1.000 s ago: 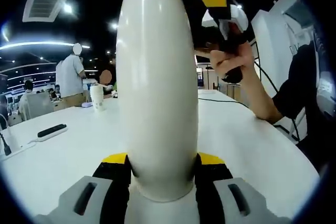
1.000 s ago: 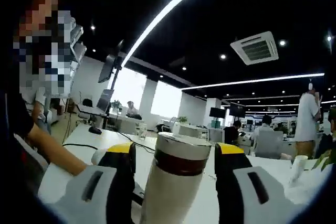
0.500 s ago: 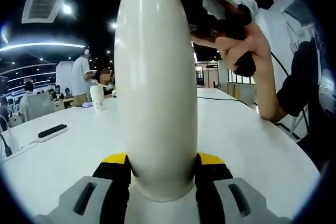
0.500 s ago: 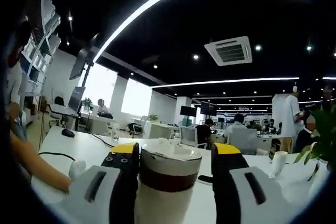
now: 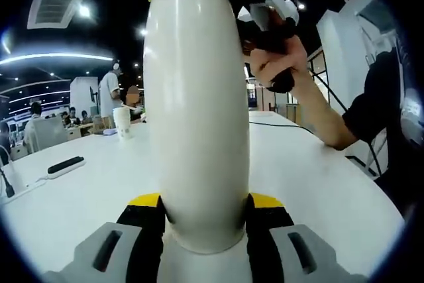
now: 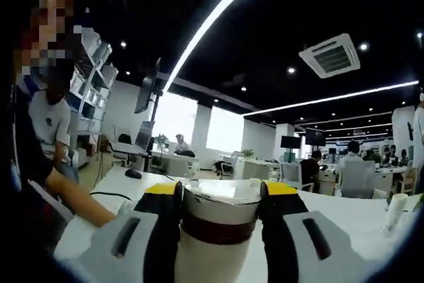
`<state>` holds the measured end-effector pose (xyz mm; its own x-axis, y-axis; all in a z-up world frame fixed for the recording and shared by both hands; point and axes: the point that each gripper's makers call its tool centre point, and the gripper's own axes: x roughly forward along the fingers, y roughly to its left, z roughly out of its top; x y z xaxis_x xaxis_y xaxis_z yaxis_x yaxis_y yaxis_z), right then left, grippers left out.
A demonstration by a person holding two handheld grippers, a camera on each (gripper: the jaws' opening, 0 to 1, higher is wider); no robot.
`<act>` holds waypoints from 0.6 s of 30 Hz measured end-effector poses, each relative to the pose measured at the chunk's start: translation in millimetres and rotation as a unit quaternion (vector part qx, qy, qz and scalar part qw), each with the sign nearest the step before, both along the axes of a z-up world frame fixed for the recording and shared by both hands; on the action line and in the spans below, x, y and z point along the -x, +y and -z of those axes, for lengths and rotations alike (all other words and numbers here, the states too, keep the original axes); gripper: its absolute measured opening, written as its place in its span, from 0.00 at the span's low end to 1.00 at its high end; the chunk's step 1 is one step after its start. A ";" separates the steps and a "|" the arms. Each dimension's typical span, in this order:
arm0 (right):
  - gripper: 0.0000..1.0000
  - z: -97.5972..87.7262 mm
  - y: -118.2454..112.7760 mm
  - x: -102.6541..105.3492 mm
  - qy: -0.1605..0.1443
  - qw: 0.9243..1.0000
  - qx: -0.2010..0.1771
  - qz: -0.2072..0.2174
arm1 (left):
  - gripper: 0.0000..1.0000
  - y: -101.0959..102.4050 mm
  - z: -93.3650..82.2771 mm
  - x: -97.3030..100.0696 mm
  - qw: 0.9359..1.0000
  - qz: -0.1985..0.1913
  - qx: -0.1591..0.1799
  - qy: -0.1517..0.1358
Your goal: Grasp the water cup twist off the cup lid place the cup lid on the table
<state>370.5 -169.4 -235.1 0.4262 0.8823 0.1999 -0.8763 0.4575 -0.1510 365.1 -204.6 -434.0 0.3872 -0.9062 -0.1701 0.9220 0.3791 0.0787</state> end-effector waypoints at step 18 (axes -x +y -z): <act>0.65 14.9 -8.9 0.3 0.011 0.993 -0.020 0.118 | 0.49 8.4 -0.8 -14.1 1.000 0.002 -0.001 0.000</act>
<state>370.2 -178.3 -250.0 0.6253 0.7485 0.2208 -0.7462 0.6563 -0.1119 379.2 -196.2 -433.2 0.3839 -0.9073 -0.1712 0.9233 0.3756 0.0801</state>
